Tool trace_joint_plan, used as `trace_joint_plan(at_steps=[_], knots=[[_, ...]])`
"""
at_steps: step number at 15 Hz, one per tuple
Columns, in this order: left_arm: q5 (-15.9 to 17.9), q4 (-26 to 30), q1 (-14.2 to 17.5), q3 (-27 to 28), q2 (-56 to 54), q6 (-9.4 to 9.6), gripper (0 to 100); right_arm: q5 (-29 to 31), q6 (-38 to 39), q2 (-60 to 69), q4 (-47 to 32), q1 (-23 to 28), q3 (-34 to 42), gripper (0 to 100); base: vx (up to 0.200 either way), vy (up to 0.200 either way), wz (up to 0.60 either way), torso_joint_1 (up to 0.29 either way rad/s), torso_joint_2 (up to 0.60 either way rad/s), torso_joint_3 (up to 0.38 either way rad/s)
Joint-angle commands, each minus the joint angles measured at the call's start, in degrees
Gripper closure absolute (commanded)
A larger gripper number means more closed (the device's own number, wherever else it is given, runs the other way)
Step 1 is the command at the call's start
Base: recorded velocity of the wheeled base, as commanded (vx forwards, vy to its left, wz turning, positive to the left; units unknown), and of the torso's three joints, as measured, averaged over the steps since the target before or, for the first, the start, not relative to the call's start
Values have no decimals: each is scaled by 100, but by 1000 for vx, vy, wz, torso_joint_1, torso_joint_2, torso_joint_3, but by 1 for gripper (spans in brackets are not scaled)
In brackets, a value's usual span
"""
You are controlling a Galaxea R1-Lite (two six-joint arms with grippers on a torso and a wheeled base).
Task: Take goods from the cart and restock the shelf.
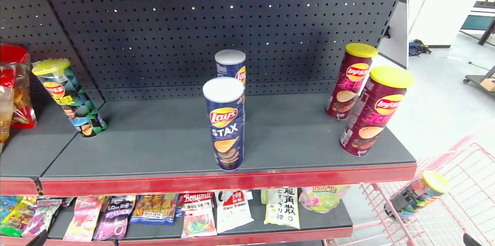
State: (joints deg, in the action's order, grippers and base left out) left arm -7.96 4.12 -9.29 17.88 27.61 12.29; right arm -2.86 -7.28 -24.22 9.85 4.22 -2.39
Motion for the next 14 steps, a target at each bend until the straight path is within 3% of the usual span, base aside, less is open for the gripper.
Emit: trace_joint_plan(at_steps=[1, 3, 7, 13, 14], knots=[[-4, 1, -3, 5, -28, 54, 0, -4, -2, 5, -1, 0, 37, 0, 0, 0, 0, 0, 0, 0], [40, 1, -29, 5, -142, 63, 0, -4, -11, 93, -1, -9, 81, 0, 0, 0, 0, 0, 0, 0], [532, 10, -55, 5, -546, 133, 0, -4, -63, 234, -1, -26, 204, 0, 0, 0, -600, 2, 1, 0], [787, 19, -55, -4, -705, 230, 0, 5, -63, 251, -1, -26, 230, 0, 0, 0, -600, 2, 3, 3], [787, 10, -55, 5, -713, 221, 0, 5, -54, 251, -1, -26, 239, 0, 0, 0, 0, 0, 0, 0]])
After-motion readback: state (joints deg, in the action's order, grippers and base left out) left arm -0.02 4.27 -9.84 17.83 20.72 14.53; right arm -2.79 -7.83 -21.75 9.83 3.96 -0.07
